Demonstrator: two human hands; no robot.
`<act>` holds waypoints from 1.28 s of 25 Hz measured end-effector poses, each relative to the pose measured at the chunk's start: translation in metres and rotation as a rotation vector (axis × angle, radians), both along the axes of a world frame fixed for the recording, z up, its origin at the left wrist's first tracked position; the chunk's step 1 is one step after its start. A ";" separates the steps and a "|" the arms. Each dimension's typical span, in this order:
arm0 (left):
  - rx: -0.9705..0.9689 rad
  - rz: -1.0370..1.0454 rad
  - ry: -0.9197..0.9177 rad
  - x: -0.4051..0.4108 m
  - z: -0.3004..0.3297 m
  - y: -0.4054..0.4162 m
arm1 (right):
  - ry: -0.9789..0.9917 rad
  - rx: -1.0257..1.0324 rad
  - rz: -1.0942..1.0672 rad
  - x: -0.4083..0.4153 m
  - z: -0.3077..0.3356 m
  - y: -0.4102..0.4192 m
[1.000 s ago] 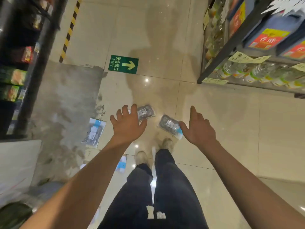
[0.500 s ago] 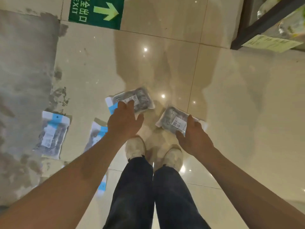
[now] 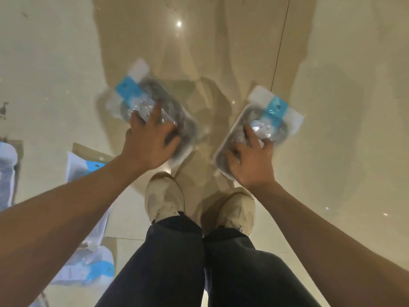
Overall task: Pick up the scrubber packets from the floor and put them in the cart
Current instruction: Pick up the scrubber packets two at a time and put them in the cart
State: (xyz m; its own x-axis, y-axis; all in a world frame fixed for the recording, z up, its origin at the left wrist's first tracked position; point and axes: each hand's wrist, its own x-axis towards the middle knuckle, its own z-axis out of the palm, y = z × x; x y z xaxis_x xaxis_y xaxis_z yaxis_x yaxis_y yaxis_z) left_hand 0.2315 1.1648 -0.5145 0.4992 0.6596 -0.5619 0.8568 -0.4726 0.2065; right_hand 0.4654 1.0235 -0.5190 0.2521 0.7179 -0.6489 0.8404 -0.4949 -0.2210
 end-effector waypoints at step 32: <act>-0.359 1.085 -0.664 0.010 0.625 0.040 | 0.414 0.448 -0.847 0.037 0.647 0.081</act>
